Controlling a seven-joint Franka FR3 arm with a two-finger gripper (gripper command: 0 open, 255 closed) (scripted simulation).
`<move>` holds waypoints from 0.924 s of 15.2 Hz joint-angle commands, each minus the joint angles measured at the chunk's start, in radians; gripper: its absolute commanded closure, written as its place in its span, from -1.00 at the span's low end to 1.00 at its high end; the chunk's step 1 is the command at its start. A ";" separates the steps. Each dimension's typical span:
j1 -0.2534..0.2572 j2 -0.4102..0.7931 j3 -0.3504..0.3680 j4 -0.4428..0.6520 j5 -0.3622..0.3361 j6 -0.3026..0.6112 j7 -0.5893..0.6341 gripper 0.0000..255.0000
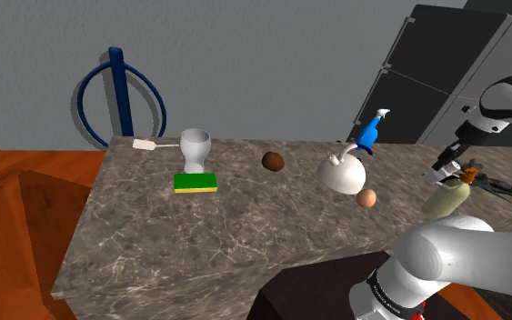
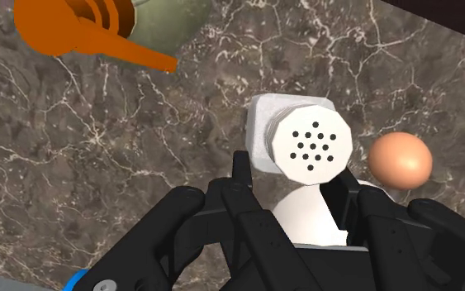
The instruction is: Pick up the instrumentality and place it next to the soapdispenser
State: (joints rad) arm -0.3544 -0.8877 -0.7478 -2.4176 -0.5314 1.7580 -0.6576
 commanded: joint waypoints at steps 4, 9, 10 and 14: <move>-0.009 -0.002 -0.032 -0.060 -0.028 0.060 0.005 1.00; -0.014 0.004 -0.069 -0.114 -0.057 0.124 0.010 1.00; -0.015 0.007 -0.077 -0.125 -0.063 0.137 0.011 1.00; -0.017 0.018 -0.111 -0.164 -0.089 0.190 0.015 1.00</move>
State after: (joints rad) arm -0.3711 -0.8731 -0.8483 -2.5712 -0.6124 1.9325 -0.6428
